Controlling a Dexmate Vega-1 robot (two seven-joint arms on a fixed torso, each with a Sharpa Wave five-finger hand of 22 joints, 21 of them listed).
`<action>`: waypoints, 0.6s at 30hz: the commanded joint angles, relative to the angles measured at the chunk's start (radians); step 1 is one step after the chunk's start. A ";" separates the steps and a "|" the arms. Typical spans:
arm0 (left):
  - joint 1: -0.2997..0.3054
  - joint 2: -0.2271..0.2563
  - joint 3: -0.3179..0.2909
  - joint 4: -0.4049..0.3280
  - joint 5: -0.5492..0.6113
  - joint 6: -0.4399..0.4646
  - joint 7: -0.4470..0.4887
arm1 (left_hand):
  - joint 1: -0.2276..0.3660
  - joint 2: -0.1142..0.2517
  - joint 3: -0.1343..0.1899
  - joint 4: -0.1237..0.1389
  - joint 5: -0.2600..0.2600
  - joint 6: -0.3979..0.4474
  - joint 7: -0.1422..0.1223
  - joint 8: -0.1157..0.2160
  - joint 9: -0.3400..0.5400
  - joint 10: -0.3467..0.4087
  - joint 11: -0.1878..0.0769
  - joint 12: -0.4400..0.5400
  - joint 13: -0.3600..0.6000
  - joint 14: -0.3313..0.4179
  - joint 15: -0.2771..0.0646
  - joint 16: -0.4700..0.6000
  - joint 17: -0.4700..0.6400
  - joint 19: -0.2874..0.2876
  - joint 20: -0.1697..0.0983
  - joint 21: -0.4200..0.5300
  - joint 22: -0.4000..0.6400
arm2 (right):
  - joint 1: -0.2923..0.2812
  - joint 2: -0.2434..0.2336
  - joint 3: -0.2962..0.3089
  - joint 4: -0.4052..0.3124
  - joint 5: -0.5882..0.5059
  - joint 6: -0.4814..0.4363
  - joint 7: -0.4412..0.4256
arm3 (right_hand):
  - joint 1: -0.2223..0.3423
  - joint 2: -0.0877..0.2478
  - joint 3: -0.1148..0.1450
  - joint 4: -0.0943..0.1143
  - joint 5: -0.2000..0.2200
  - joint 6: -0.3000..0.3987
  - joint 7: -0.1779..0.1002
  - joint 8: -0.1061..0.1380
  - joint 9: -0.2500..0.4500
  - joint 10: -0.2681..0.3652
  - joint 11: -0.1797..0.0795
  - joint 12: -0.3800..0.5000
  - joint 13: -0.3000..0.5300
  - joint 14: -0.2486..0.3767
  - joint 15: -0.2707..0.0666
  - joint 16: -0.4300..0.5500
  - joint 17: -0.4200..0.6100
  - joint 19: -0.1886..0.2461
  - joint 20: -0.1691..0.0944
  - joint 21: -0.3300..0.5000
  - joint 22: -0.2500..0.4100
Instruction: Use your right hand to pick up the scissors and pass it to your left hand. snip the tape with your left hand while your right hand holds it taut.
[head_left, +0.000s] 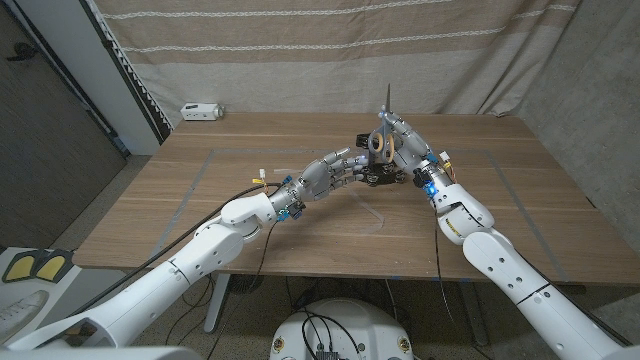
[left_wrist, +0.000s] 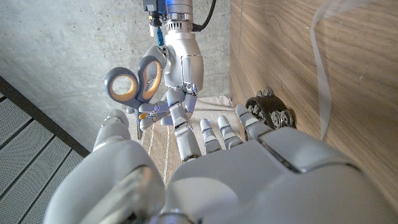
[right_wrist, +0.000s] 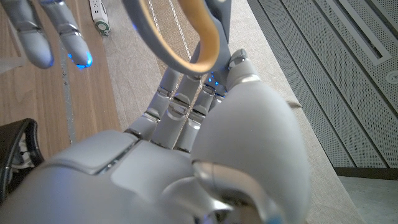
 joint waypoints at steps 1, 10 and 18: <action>-0.010 -0.012 0.004 0.021 0.000 -0.020 -0.028 | 0.024 -0.001 0.014 0.000 0.001 0.004 -0.009 0.003 0.002 -0.016 -0.005 -0.010 -0.006 -0.009 -0.011 -0.010 -0.007 -0.005 -0.001 0.009 0.006 | 0.011 0.007 -0.015 0.012 -0.002 -0.002 0.015 | 0.139 0.126 0.004 0.001 0.004 0.004 -0.009 -0.003 0.006 0.009 -0.007 -0.001 0.005 0.028 -0.043 -0.004 -0.001 -0.011 -0.167 0.007 0.006; -0.019 -0.015 0.007 0.033 -0.005 -0.018 -0.048 | 0.060 0.003 0.026 -0.007 0.000 -0.006 -0.035 0.000 0.001 -0.027 -0.010 -0.027 -0.026 -0.010 -0.017 -0.028 -0.029 -0.011 -0.006 0.015 0.011 | 0.016 0.015 -0.025 0.021 -0.003 0.001 0.024 | 0.140 0.127 0.003 0.001 0.005 0.005 -0.013 -0.004 0.006 0.009 -0.009 -0.003 0.005 0.028 -0.043 -0.006 -0.001 -0.023 -0.167 0.016 0.006; -0.018 -0.020 0.007 0.041 -0.011 -0.022 -0.057 | 0.074 -0.002 0.028 -0.009 -0.001 -0.010 -0.021 0.000 0.001 -0.028 -0.011 -0.033 -0.034 -0.008 -0.016 -0.035 -0.039 -0.013 -0.005 0.017 0.013 | 0.026 0.020 -0.043 0.030 -0.006 -0.005 0.041 | 0.141 0.129 0.002 0.001 0.005 0.005 -0.014 -0.005 0.006 0.011 -0.007 -0.004 0.005 0.029 -0.043 -0.007 -0.001 -0.028 -0.168 0.023 0.007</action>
